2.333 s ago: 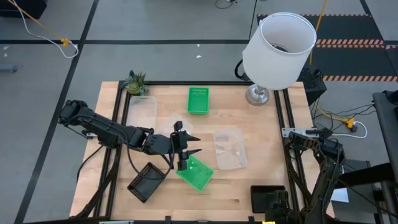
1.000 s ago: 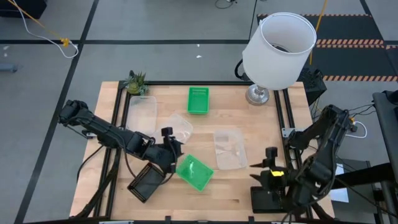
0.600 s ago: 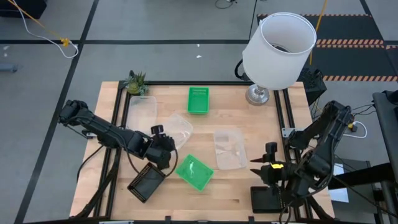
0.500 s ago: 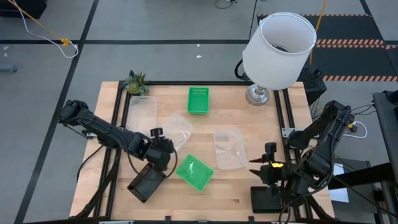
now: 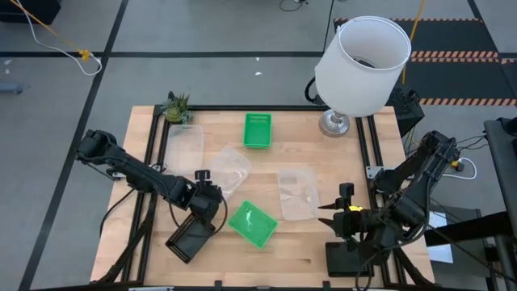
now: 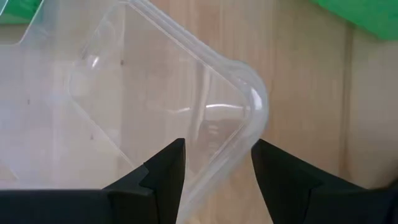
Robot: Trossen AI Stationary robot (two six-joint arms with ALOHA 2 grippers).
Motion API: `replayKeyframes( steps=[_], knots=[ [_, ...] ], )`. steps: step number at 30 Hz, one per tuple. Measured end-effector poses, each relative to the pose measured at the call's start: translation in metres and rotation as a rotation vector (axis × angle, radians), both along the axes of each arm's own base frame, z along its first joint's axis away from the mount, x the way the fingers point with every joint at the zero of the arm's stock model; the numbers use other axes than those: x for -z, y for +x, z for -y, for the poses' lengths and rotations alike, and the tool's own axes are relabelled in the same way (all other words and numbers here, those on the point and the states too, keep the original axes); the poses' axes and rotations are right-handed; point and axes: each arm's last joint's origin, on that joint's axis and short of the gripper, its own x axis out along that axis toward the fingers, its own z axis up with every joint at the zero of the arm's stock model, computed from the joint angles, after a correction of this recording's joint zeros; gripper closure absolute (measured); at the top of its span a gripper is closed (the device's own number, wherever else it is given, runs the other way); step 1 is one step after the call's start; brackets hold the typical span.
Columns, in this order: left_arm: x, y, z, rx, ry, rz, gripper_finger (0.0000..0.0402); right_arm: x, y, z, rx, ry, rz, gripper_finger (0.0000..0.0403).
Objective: Stack baskets by color
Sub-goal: Stack the middle transparent bin on top of the right transparent bin
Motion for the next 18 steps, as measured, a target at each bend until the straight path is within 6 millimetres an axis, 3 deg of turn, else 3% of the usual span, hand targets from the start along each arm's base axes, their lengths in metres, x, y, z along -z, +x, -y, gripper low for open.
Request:
replayKeyframes(
  steps=[3,9,18],
  knots=[
    [0.000,0.001,0.002,0.054,0.015,-0.001,0.0257,0.000,0.003,0.002,0.006,-0.005,0.003,0.0259],
    [-0.004,0.003,0.005,0.172,0.043,-0.010,0.0386,0.002,0.012,0.005,0.009,-0.012,0.021,0.0259],
    [-0.036,0.012,0.013,0.339,0.130,-0.005,0.0395,0.026,0.031,0.009,-0.061,-0.128,0.027,0.0259]
  ],
)
